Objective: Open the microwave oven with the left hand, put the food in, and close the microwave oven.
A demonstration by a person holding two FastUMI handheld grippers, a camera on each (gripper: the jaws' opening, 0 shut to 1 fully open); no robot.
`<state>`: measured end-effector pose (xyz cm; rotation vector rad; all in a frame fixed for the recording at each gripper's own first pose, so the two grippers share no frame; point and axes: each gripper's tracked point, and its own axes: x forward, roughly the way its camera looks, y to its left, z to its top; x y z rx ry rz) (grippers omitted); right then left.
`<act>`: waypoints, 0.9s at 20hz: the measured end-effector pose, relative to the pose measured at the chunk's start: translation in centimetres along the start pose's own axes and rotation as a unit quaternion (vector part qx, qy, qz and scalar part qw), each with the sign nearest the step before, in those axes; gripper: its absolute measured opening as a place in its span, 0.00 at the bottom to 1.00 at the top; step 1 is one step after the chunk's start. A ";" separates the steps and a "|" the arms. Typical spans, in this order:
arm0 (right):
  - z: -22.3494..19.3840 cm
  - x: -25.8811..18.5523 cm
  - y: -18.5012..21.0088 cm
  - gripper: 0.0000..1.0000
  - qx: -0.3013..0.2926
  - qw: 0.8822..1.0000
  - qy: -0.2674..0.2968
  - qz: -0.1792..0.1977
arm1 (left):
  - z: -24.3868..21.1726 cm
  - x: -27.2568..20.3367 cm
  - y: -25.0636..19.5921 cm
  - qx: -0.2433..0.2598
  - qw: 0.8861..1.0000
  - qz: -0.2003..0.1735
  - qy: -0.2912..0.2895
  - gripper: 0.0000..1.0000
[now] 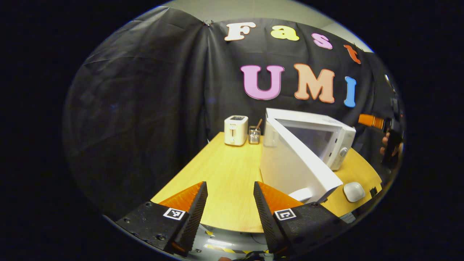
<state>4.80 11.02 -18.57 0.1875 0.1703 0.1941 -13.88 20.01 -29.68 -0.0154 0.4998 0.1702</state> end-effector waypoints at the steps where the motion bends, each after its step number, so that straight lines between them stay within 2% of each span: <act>1: 1.3 -0.8 -0.6 0.87 -0.007 1.000 -0.010 -0.005 | -0.8 0.2 -0.9 0.002 1.000 -0.013 0.013 0.72; 2: 2.6 -1.6 -1.2 0.87 -0.010 1.000 -0.017 -0.009 | -1.3 0.6 -1.5 0.001 1.000 -0.022 0.019 0.63; 3: 3.8 -2.5 -1.7 0.97 -0.014 0.999 -0.026 -0.016 | -1.6 0.9 -2.0 -0.001 0.999 -0.024 0.027 0.53; 4: 4.9 -3.2 -2.3 0.87 -0.022 0.999 -0.033 -0.022 | -2.0 1.1 -2.6 0.000 0.999 -0.029 0.033 0.33; 5: 5.7 -3.8 -2.9 0.87 -0.029 0.998 -0.039 -0.029 | -2.4 1.2 -3.2 -0.001 0.999 -0.034 0.034 0.23; 6: 6.6 -4.5 -3.6 0.87 -0.032 0.998 -0.043 -0.035 | -2.3 1.2 -3.8 -0.003 0.999 -0.038 0.036 0.01; 7: 7.3 -5.0 -4.3 0.87 -0.031 0.998 -0.047 -0.042 | -2.3 1.2 -4.4 -0.005 0.998 -0.040 0.037 0.00; 8: 8.1 -5.6 -5.0 0.97 -0.030 0.997 -0.051 -0.049 | -2.1 1.3 -4.8 -0.006 0.998 -0.045 0.037 0.05; 9: 8.8 -6.2 -5.7 0.97 -0.028 0.996 -0.056 -0.056 | -2.4 1.8 -5.8 -0.012 0.997 -0.059 0.042 0.00; 11: 10.1 -7.3 -6.8 0.97 -0.032 0.995 -0.067 -0.067 | -3.0 1.9 -7.6 -0.022 0.995 -0.081 0.055 0.01; 12: 10.8 -7.7 -7.5 0.87 -0.038 0.994 -0.071 -0.073 | -3.2 2.1 -8.4 -0.020 0.994 -0.089 0.057 0.01; 15: 12.7 -9.2 -9.3 0.87 -0.046 0.992 -0.083 -0.088 | -2.7 2.4 -11.2 0.003 0.992 -0.110 0.055 0.01; 18: 13.2 -10.3 -11.5 0.87 -0.039 0.991 -0.071 -0.105 | -2.7 3.0 -14.4 0.012 0.988 -0.140 0.061 0.01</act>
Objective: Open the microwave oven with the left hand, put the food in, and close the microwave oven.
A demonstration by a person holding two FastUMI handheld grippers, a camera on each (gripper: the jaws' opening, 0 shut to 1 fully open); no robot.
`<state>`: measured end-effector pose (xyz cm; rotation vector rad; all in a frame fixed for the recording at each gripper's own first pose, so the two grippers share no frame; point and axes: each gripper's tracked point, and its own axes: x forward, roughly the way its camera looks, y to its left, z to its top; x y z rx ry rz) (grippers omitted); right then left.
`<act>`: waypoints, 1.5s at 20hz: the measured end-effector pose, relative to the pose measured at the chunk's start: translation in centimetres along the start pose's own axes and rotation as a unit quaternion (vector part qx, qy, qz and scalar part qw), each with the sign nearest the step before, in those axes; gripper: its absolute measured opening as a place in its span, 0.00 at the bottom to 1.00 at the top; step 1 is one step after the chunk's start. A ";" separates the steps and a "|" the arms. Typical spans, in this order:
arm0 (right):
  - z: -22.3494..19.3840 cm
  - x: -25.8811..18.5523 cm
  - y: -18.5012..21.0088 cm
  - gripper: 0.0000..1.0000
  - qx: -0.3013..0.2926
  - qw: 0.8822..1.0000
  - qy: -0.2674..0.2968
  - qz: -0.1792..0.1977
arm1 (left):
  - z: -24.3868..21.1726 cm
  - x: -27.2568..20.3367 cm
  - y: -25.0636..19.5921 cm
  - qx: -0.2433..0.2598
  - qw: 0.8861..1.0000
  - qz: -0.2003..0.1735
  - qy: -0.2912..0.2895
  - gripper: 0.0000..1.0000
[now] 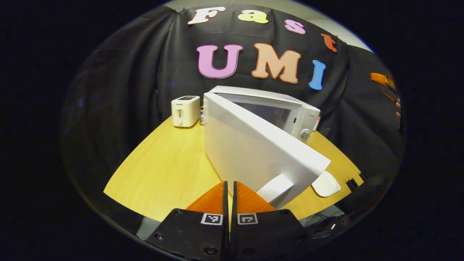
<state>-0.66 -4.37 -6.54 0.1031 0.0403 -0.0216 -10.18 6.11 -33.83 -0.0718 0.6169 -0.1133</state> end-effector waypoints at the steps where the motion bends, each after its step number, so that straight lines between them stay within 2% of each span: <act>1: 0.6 -0.3 -0.7 0.87 0.002 1.000 -0.002 -0.004 | 0.2 0.6 -0.8 0.005 1.000 -0.008 0.001 0.01; 5: 2.6 -1.0 -3.8 0.87 -0.034 0.999 -0.019 -0.019 | 1.2 3.0 -4.0 0.018 0.999 -0.029 0.008 0.01; 10: 5.0 -0.7 -4.8 0.87 -0.070 0.997 -0.035 -0.008 | 2.8 5.7 -7.5 0.021 0.999 -0.044 0.007 0.01; 12: 6.2 0.2 -4.6 0.87 -0.070 0.997 -0.036 0.004 | 3.1 6.8 -8.3 0.020 0.999 -0.042 0.011 0.01; 14: 7.0 0.8 -4.8 0.99 -0.064 0.997 -0.041 0.009 | 3.6 7.6 -9.2 0.018 0.999 -0.040 0.012 0.01; 15: 7.3 1.1 -5.1 0.96 -0.062 0.997 -0.044 0.010 | 3.9 8.1 -9.4 0.020 0.999 -0.038 0.012 0.01; 22: 7.7 1.8 -6.8 0.96 -0.055 0.998 -0.043 0.003 | 5.2 10.8 -11.4 0.032 0.999 -0.039 0.013 0.01; 23: 7.4 1.6 -7.1 1.00 -0.057 0.998 -0.042 0.001 | 5.4 11.1 -11.6 0.036 0.999 -0.039 0.014 0.01; 24: 7.4 1.5 -7.2 0.96 -0.058 0.997 -0.042 0.001 | 5.5 11.6 -11.7 0.039 0.998 -0.039 0.015 0.01; 30: 7.7 0.8 -8.8 0.96 -0.068 0.996 -0.049 -0.008 | 6.2 13.9 -12.8 0.042 0.998 -0.036 0.018 0.01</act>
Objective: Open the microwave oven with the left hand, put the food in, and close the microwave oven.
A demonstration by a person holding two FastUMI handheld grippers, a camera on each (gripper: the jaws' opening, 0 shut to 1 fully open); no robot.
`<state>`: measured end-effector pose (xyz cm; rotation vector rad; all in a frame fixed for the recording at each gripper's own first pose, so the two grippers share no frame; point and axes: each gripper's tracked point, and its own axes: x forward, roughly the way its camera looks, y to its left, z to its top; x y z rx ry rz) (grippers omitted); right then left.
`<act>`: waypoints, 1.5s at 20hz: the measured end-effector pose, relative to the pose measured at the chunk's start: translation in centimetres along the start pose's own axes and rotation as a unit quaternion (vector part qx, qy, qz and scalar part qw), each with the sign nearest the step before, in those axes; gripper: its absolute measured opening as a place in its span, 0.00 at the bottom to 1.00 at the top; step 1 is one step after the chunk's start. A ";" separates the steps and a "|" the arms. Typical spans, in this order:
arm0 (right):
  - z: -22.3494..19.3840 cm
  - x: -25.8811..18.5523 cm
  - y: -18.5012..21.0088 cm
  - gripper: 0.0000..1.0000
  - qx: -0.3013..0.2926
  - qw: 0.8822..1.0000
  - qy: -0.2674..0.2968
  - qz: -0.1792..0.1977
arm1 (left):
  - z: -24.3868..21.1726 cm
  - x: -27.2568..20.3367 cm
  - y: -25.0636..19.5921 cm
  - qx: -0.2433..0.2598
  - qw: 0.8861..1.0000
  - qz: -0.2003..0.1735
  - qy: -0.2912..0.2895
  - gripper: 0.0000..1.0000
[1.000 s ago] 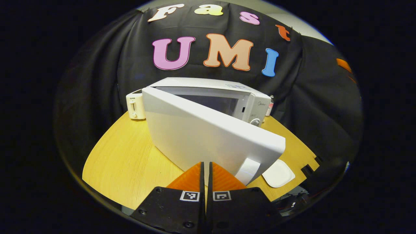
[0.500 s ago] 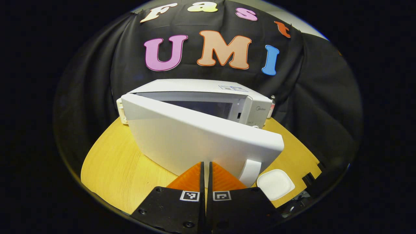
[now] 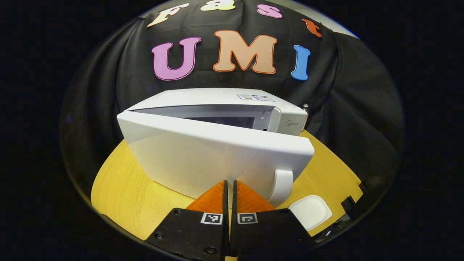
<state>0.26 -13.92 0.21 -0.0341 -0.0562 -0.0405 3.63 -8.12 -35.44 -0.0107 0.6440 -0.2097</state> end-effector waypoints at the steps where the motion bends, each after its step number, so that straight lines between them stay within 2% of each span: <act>1: 0.0 -0.1 -0.3 0.96 0.003 1.000 -0.001 -0.002 | 0.0 0.5 -0.1 0.001 1.000 0.000 0.000 0.01; 8: -0.2 -0.7 -2.1 0.96 0.007 1.000 -0.003 -0.018 | 1.6 3.7 -0.9 0.019 1.000 -0.005 -0.003 0.01; 16: 0.0 -0.6 -3.3 0.96 0.030 0.999 -0.003 -0.024 | 2.8 6.3 -1.3 0.003 1.000 -0.004 -0.003 0.01; 19: 0.0 -0.5 -3.1 0.96 0.037 0.999 -0.001 -0.023 | 3.5 7.5 -1.0 -0.009 1.000 0.008 -0.003 0.01; 22: 0.0 -0.4 -3.3 0.96 0.040 0.999 -0.002 -0.024 | 2.6 7.9 -1.7 -0.039 0.999 0.001 0.011 0.01; 26: 0.2 -0.1 -3.1 0.96 0.040 0.999 -0.002 -0.023 | 2.7 8.2 -1.7 -0.030 1.000 0.000 0.006 0.01; 27: 0.1 -0.1 -3.0 0.96 0.040 0.999 -0.003 -0.022 | 3.3 8.4 -1.2 -0.023 1.000 0.010 -0.002 0.01; 28: 0.2 -0.1 -2.7 0.96 0.039 0.999 -0.001 -0.018 | 3.1 9.0 -1.7 -0.036 0.999 0.003 -0.002 0.02; 29: 0.2 0.0 -2.1 0.96 0.039 0.999 0.000 -0.011 | 2.3 8.8 -2.2 -0.037 0.999 0.003 0.016 0.01; 30: 0.2 0.0 -1.9 0.96 0.036 0.999 0.002 -0.009 | 2.3 8.9 -2.1 -0.028 1.000 0.005 0.011 0.01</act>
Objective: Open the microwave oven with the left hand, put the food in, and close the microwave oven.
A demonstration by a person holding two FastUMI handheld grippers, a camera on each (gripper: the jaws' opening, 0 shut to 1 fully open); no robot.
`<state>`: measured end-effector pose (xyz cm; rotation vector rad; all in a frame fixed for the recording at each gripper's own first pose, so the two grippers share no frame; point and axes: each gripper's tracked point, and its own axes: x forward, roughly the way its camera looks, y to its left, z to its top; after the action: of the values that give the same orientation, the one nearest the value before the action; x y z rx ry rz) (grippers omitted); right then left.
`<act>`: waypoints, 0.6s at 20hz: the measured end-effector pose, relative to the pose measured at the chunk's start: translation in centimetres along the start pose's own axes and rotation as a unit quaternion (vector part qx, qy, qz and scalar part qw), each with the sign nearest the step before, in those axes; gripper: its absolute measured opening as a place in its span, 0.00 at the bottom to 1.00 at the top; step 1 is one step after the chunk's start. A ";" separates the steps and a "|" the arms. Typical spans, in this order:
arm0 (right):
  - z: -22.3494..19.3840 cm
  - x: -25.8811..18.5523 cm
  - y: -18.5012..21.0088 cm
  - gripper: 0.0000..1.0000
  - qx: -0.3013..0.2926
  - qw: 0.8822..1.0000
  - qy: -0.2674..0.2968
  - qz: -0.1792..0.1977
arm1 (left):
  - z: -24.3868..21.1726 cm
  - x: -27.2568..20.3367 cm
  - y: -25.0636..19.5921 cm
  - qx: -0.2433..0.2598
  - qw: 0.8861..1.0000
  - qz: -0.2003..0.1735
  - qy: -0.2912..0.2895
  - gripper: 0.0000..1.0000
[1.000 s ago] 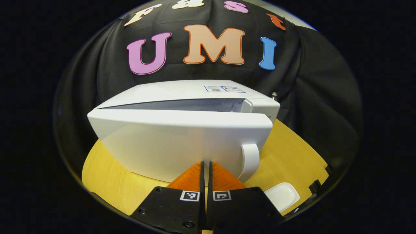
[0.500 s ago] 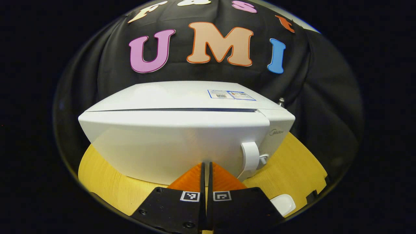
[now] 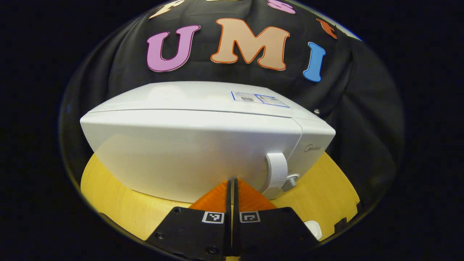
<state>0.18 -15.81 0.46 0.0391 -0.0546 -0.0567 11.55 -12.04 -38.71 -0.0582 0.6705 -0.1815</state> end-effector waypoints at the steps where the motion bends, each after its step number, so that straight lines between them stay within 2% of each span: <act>1: -0.2 0.1 0.2 0.96 -0.003 1.000 0.005 0.003 | 0.0 0.1 -0.2 0.010 1.000 0.002 -0.001 0.01; 7: -0.7 -0.1 1.5 0.96 -0.012 1.000 0.011 0.013 | 1.7 -1.0 -0.7 0.046 0.998 -0.004 -0.031 0.01; 12: -0.9 0.3 2.5 0.96 -0.011 1.000 0.011 0.021 | 5.3 -6.2 -3.3 0.085 0.991 -0.037 -0.097 0.02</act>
<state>0.66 -13.33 -0.31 0.0175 -0.0328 -0.0158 9.56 -14.13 -30.42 0.0633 0.4564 -0.3002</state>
